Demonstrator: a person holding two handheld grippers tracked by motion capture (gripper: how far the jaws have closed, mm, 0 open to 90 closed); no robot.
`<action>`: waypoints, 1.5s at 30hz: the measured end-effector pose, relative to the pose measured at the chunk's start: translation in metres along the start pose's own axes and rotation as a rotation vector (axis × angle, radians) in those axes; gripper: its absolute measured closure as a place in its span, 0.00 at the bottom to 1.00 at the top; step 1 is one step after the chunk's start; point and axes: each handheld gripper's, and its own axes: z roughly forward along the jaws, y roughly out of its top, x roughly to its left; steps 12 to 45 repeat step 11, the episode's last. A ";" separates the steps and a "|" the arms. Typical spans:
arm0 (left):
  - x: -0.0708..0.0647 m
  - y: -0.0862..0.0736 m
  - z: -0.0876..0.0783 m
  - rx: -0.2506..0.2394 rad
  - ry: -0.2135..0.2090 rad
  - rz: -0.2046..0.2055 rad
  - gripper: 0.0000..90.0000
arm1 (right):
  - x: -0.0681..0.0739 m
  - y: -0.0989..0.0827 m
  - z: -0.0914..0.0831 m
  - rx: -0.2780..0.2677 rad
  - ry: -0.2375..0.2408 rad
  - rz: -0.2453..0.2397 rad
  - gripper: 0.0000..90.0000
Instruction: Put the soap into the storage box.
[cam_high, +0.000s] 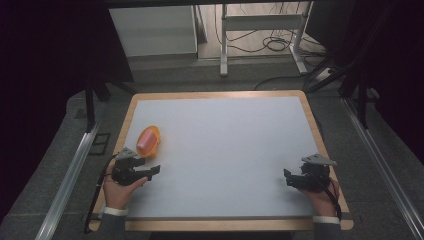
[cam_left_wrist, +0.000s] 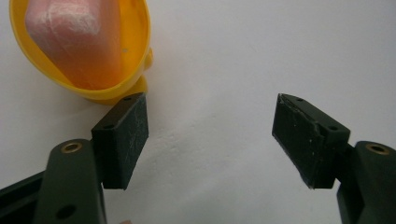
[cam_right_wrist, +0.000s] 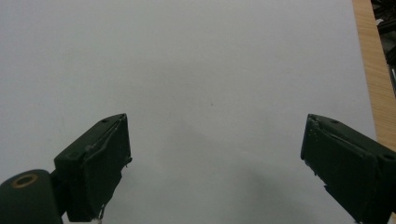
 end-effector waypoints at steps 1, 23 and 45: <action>-0.001 0.000 0.001 0.006 0.000 0.001 0.31 | 0.000 0.000 0.000 0.001 0.000 -0.003 0.09; -0.002 -0.001 0.004 0.008 -0.015 0.019 0.31 | 0.002 0.001 0.000 -0.003 -0.003 -0.010 0.09; -0.002 -0.001 0.004 0.008 -0.015 0.019 0.31 | 0.002 0.001 0.000 -0.003 -0.003 -0.010 0.09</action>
